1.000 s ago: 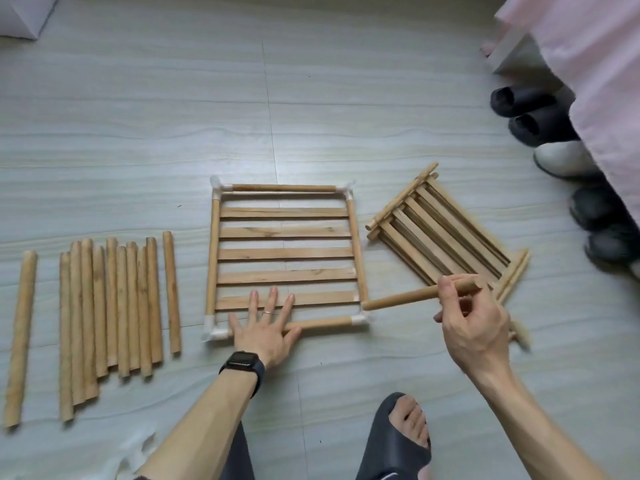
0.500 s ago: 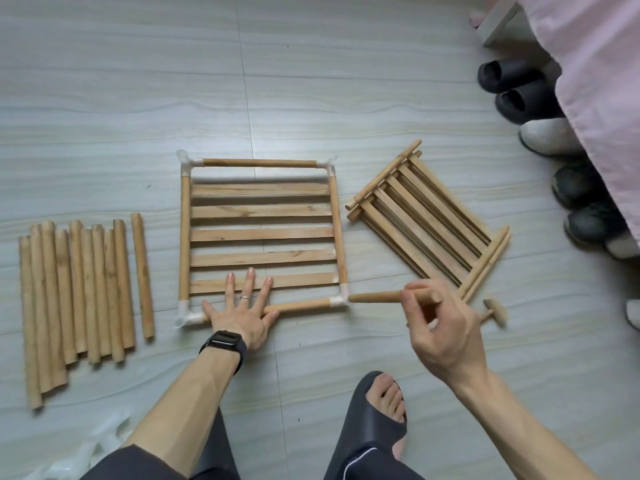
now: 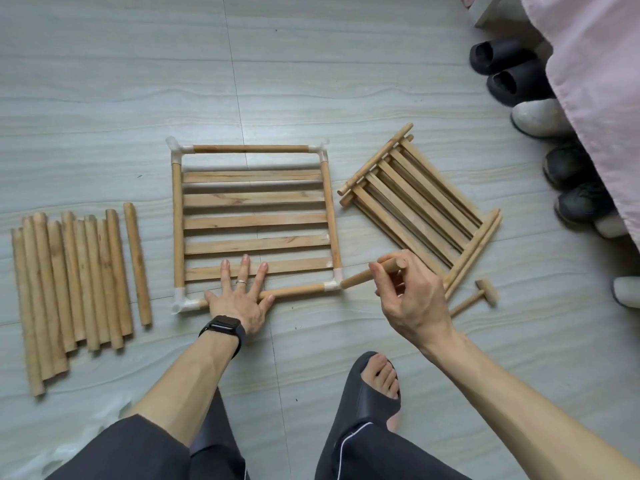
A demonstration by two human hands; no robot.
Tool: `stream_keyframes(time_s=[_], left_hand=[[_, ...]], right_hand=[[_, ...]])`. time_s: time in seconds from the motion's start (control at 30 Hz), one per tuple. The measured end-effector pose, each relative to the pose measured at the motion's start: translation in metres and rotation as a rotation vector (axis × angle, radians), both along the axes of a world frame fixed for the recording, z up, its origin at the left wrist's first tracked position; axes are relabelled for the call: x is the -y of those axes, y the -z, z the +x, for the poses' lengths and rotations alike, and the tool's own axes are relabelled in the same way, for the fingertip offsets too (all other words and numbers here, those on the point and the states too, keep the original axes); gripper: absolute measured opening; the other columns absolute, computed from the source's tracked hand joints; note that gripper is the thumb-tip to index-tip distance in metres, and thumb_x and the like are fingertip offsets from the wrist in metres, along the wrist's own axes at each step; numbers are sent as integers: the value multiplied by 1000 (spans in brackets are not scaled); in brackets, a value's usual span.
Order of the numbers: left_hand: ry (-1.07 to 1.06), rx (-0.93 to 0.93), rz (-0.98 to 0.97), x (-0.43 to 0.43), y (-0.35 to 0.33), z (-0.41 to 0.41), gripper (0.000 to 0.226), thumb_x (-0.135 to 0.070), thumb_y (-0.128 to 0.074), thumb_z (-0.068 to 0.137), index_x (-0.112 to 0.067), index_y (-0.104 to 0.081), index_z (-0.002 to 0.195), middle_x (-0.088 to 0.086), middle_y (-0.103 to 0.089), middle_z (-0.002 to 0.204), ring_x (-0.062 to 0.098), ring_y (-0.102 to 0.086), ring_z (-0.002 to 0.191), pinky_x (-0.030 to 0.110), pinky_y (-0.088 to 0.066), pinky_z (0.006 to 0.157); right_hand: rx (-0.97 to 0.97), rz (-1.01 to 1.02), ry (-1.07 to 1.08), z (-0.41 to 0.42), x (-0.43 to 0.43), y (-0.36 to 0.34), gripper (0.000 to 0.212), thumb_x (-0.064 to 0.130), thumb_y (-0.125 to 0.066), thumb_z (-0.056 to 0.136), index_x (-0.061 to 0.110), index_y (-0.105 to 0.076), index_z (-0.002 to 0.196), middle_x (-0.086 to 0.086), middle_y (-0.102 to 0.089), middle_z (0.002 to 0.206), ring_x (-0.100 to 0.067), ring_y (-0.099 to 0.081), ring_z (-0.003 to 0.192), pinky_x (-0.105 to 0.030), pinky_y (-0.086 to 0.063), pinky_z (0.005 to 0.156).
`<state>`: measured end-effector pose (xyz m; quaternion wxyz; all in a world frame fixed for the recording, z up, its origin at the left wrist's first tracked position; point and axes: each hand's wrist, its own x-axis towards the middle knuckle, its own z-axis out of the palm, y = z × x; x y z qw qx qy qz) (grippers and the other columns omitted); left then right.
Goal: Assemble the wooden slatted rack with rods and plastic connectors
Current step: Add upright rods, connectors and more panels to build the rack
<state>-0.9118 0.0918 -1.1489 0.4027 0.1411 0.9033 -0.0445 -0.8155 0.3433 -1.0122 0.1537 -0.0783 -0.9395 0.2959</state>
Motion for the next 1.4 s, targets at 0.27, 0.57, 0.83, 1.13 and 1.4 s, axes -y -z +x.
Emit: stream_keyframes(time_s=[0.27, 0.57, 0.83, 1.13, 1.4], left_hand=[[16, 51, 97, 8, -29, -24, 67, -51, -32, 104, -36, 2, 161, -2, 13, 169, 33, 7, 156, 54, -23, 121], [-575, -344, 427, 112, -73, -20, 47, -28, -48, 101, -17, -44, 146, 12, -48, 143, 28, -49, 128, 41, -44, 105], [-705, -253, 183, 189, -35, -5, 40, -35, -51, 96, -19, -55, 132, 6, -65, 126, 29, -63, 108, 42, -54, 92], [-653, -231, 12, 159, -21, -11, 31, -46, -51, 98, -18, -53, 110, 5, -68, 102, 29, -65, 93, 34, -50, 74], [-840, -213, 574, 177, -34, -5, 20, -43, -63, 94, -27, -64, 107, -11, -72, 91, 13, -69, 85, 44, -58, 84]], right_hand=[[49, -7, 24, 6, 8, -3, 20, 31, -59, 100, 15, -57, 90, 4, -63, 82, -18, -66, 62, -38, -53, 54], [546, -324, 394, 35, 50, 28, 45, 58, -52, 95, 24, -44, 124, 4, -65, 110, -23, -70, 92, -43, -50, 86], [788, -8, -205, -27, 130, 81, 45, 40, -51, 100, 17, -49, 138, -2, -54, 139, -21, -52, 125, -35, -44, 104], [954, 424, -533, -31, 148, 115, 86, 27, -43, 98, 28, 16, 160, 6, 20, 168, -24, 12, 156, -47, -15, 125], [1014, 253, -522, -52, 148, 101, 76, 51, -44, 100, 27, -7, 163, 0, -3, 171, -24, -4, 157, -42, -22, 124]])
